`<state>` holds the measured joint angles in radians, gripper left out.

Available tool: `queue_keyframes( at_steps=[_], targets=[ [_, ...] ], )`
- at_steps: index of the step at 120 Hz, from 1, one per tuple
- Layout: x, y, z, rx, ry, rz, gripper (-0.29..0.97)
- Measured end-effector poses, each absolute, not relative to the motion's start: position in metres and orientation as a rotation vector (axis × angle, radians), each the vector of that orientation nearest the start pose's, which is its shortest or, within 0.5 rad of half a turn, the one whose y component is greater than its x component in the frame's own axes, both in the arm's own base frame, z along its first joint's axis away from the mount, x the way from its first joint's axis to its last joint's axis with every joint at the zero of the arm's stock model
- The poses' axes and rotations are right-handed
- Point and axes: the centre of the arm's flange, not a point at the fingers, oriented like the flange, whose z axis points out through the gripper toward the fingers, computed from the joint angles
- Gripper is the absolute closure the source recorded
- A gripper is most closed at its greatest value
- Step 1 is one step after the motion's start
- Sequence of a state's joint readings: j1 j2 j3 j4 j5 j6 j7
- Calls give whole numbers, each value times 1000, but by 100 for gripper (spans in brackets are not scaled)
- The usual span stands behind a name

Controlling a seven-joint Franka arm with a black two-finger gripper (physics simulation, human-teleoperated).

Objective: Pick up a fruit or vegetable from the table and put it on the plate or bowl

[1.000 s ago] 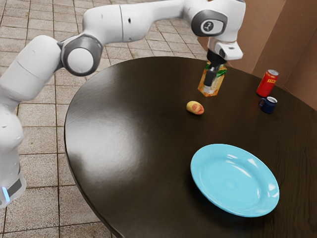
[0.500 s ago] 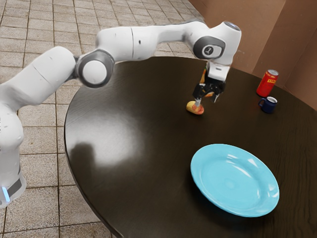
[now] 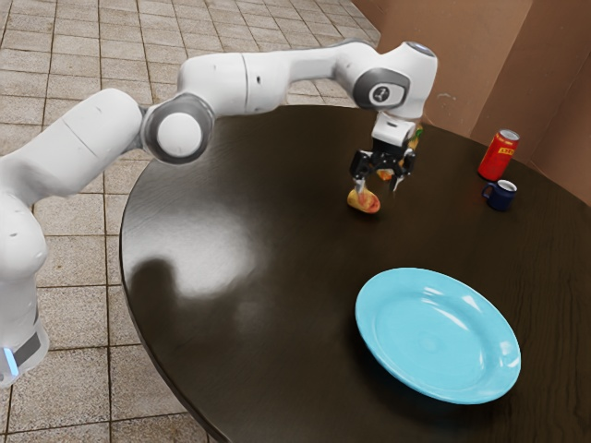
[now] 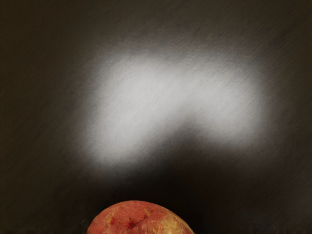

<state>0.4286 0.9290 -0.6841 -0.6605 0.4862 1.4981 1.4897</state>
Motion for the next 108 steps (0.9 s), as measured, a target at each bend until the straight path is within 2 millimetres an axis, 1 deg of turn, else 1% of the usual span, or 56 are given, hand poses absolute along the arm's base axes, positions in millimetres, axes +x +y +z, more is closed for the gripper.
queue_keyframes(
  at_steps=[10,17,30,40,53,70,87,100,108],
  targets=[
    [750,138,472,-2336,2126,-82,0],
    [751,145,465,-2332,2139,-92,0],
    [753,152,456,-2317,2168,-112,0],
    [753,156,456,-2297,2183,-121,0],
    [752,166,458,-2278,2186,-126,0],
    [752,168,460,-2245,2205,-129,0],
    [755,167,451,-2225,2236,-131,0],
    [755,166,448,-2212,2252,-137,0],
    [756,167,442,-2210,2265,-136,0]
  ],
)
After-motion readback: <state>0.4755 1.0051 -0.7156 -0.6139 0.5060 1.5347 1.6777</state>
